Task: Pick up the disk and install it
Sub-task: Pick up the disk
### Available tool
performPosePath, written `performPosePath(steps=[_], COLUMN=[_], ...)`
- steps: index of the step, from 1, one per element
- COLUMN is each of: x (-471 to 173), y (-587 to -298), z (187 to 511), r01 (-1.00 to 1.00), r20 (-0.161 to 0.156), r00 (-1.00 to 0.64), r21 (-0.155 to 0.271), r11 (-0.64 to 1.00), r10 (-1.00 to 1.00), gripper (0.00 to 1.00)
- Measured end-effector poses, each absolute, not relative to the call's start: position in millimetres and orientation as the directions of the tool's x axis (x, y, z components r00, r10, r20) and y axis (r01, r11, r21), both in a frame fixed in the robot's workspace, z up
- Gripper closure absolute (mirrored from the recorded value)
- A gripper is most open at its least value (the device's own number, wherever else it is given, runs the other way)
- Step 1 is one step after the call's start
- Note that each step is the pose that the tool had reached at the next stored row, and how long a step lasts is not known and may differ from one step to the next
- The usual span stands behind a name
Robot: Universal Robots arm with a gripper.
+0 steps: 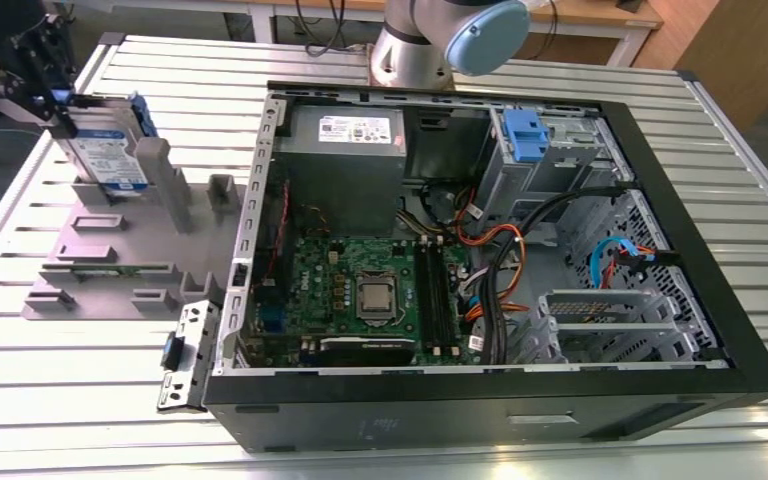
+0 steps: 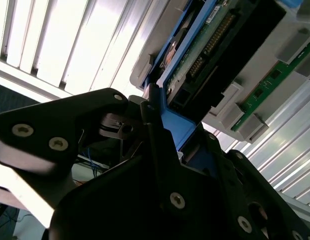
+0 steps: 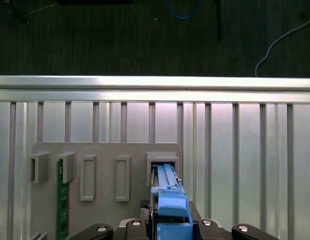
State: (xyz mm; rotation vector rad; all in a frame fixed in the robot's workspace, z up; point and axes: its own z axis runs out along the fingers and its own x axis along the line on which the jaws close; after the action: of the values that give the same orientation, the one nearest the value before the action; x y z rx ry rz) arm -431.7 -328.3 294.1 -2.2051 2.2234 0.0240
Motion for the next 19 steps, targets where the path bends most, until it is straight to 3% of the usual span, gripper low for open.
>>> performPosePath(steps=[19], x=[-431.7], y=[-328.3], z=[299.8], r01=[-1.0], r20=[-0.018], r00=[-0.008], r21=[0.004], r11=[0.008], r10=[-1.0], gripper=[0.63])
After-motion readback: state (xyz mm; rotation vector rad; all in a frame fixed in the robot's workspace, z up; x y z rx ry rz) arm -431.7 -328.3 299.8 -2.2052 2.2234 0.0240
